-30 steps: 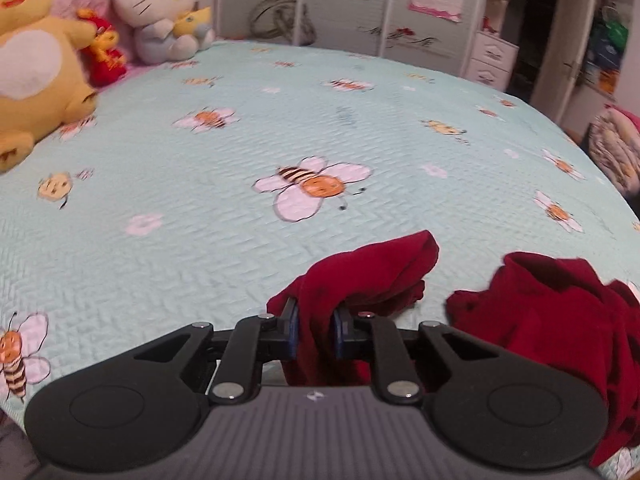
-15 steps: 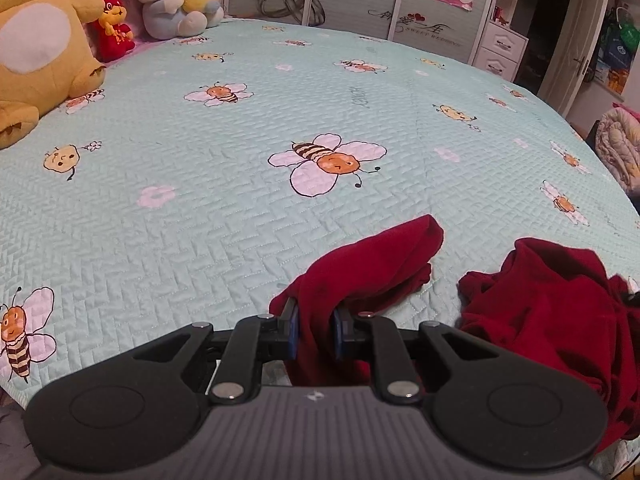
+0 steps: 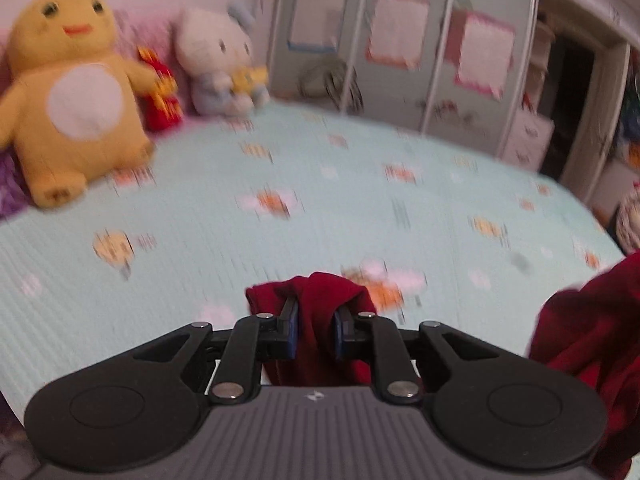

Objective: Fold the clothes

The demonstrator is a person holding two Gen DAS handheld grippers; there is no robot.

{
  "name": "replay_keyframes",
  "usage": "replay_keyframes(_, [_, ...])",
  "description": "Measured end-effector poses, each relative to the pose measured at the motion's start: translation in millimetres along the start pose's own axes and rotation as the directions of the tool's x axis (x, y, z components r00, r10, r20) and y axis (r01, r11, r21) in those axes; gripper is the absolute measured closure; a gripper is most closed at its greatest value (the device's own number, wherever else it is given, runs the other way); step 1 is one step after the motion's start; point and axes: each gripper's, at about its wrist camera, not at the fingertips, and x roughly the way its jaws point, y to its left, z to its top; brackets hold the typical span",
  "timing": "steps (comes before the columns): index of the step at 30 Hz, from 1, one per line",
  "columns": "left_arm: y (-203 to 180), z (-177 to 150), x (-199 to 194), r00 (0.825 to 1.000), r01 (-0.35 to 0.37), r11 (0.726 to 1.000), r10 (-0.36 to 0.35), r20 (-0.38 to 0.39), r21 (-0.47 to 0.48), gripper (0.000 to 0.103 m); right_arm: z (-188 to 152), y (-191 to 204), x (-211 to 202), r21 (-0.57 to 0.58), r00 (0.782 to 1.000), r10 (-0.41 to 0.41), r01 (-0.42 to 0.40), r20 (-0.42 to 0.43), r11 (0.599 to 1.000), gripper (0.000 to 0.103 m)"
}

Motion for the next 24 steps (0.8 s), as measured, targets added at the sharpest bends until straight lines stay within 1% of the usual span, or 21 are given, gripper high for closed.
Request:
replay_keyframes(2, [4, 8, -7, 1.0, -0.002, 1.0, 0.001, 0.026, 0.012, 0.085, 24, 9, -18, -0.012, 0.995, 0.059, -0.059, 0.082, 0.998, 0.098])
replay_keyframes(4, [7, 6, -9, 1.0, 0.012, 1.0, -0.012, 0.019, 0.011, 0.083, 35, 7, -41, -0.03, 0.983, 0.118, -0.114, 0.14, 0.993, 0.098])
replay_keyframes(5, [7, 1, -7, 1.0, 0.019, 1.0, -0.019, 0.005, 0.01, 0.083, 35, 2, -55, -0.037, 0.978, 0.133, -0.129, 0.159, 0.991, 0.098])
replay_keyframes(6, [6, -8, -2, 0.999, 0.035, 0.999, -0.035, -0.026, 0.016, 0.082, 30, -6, -70, -0.042, 0.975, 0.14, -0.135, 0.172, 0.99, 0.098])
replay_keyframes(8, [1, -31, 10, 0.993, 0.07, 0.997, -0.067, -0.096, 0.027, 0.082, 12, -28, -98, -0.044, 0.977, 0.121, -0.115, 0.173, 0.992, 0.098])
replay_keyframes(10, [-11, -57, 20, 0.98, 0.118, 0.992, -0.108, -0.169, 0.05, 0.082, -16, -59, -123, -0.031, 0.991, 0.038, -0.034, 0.13, 0.999, 0.098])
replay_keyframes(11, [-20, -68, 22, 0.97, 0.151, 0.986, -0.134, -0.204, 0.069, 0.082, -31, -77, -134, -0.021, 0.995, -0.049, 0.051, 0.089, 0.998, 0.098])
replay_keyframes(12, [-28, -80, 25, 0.958, 0.183, 0.979, -0.158, -0.239, 0.086, 0.081, -47, -95, -144, -0.014, 0.988, -0.147, 0.148, 0.044, 0.989, 0.098])
replay_keyframes(13, [-37, -92, 27, 0.944, 0.217, 0.971, -0.182, -0.274, 0.103, 0.08, -63, -114, -153, 0.0, 0.97, -0.242, 0.242, -0.003, 0.97, 0.098])
replay_keyframes(14, [-45, -104, 30, 0.929, 0.25, 0.961, -0.204, -0.31, 0.117, 0.08, -77, -133, -162, 0.012, 0.942, -0.333, 0.334, -0.051, 0.943, 0.098])
replay_keyframes(15, [-54, -115, 33, 0.911, 0.283, 0.95, -0.224, -0.345, 0.131, 0.079, -92, -153, -170, 0.019, 0.902, -0.419, 0.423, -0.099, 0.906, 0.098])
replay_keyframes(16, [-63, -127, 35, 0.892, 0.317, 0.938, -0.244, -0.38, 0.143, 0.075, -105, -169, -177, 0.019, 0.867, -0.473, 0.481, -0.154, 0.876, 0.098])
replay_keyframes(17, [-70, -132, 33, 0.884, 0.338, 0.927, -0.254, -0.393, 0.161, 0.073, -116, -180, -182, 0.015, 0.835, -0.512, 0.525, -0.202, 0.851, 0.098])
replay_keyframes(18, [-72, -132, 33, 0.878, 0.356, 0.919, -0.266, -0.398, 0.17, 0.069, -122, -188, -188, 0.012, 0.805, -0.552, 0.568, -0.216, 0.823, 0.096])
replay_keyframes(19, [-75, -132, 31, 0.874, 0.369, 0.913, -0.277, -0.4, 0.173, 0.065, -122, -191, -194, 0.02, 0.791, -0.575, 0.591, -0.208, 0.806, 0.094])
replay_keyframes(20, [-75, -131, 29, 0.872, 0.375, 0.912, -0.285, -0.397, 0.168, 0.062, -119, -193, -199, 0.031, 0.781, -0.593, 0.609, -0.197, 0.792, 0.094])
replay_keyframes(21, [-73, -129, 28, 0.871, 0.376, 0.914, -0.293, -0.395, 0.151, 0.056, -114, -190, -201, 0.042, 0.787, -0.592, 0.606, -0.174, 0.794, 0.094])
replay_keyframes(22, [-71, -127, 26, 0.869, 0.377, 0.917, -0.301, -0.391, 0.132, 0.054, -107, -186, -202, 0.053, 0.797, -0.586, 0.598, -0.147, 0.8, 0.093])
replay_keyframes(23, [-69, -125, 25, 0.868, 0.378, 0.919, -0.309, -0.388, 0.114, 0.054, -99, -181, -201, 0.054, 0.812, -0.572, 0.58, -0.113, 0.813, 0.091])
replay_keyframes(24, [-67, -123, 23, 0.867, 0.379, 0.92, -0.317, -0.385, 0.095, 0.054, -93, -175, -190, 0.033, 0.829, -0.55, 0.556, -0.102, 0.831, 0.089])
